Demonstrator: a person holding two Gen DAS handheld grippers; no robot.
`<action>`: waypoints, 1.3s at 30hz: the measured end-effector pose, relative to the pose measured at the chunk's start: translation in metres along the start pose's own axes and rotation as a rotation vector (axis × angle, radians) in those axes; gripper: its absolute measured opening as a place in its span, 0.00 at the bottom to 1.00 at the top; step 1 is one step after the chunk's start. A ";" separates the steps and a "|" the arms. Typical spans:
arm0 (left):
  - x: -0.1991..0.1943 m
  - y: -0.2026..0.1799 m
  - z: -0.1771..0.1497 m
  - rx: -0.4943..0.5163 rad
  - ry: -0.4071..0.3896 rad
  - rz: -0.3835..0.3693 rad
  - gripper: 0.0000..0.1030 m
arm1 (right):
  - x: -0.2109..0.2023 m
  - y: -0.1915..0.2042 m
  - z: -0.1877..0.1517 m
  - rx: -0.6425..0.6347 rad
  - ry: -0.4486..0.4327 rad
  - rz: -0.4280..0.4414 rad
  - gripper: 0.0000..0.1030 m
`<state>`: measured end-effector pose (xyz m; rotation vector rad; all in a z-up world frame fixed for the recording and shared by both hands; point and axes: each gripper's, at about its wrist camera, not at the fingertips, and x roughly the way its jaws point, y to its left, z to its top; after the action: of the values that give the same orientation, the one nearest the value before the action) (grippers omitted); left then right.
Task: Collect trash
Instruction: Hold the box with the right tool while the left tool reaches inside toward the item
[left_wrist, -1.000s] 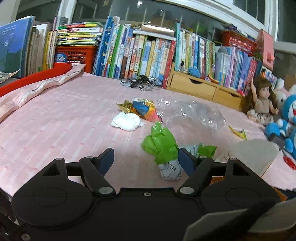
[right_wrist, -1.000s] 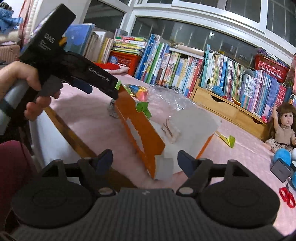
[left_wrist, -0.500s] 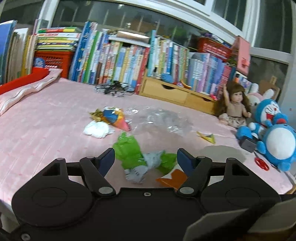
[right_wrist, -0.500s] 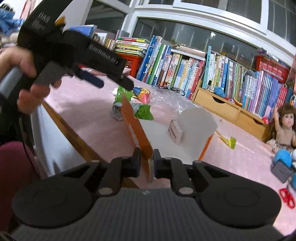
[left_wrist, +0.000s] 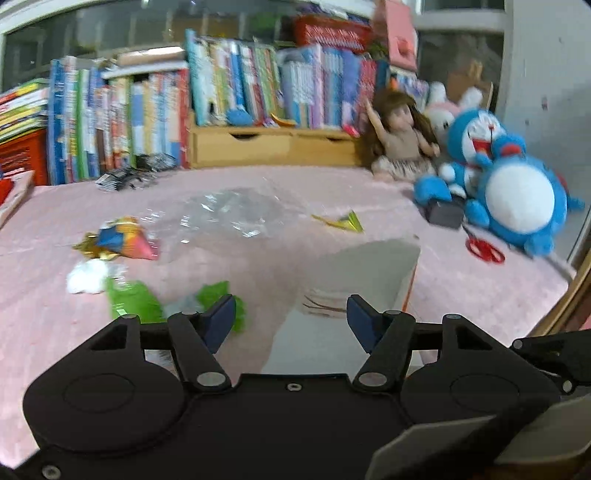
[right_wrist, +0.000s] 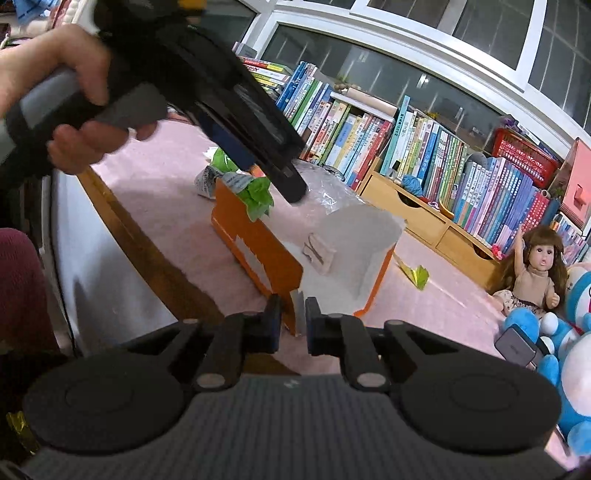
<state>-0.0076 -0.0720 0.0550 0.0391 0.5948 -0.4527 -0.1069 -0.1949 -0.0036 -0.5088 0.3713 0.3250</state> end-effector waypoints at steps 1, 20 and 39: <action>0.007 -0.002 0.002 0.000 0.016 -0.008 0.62 | 0.000 0.000 0.000 -0.002 -0.001 0.001 0.19; 0.088 -0.039 0.021 0.069 0.227 -0.065 0.29 | 0.002 -0.002 -0.006 0.056 -0.038 0.047 0.23; 0.061 -0.023 0.027 0.076 0.158 -0.056 0.69 | 0.025 -0.050 -0.007 0.234 -0.069 0.042 1.00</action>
<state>0.0422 -0.1216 0.0463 0.1317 0.7353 -0.5301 -0.0670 -0.2345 0.0011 -0.2603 0.3480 0.3345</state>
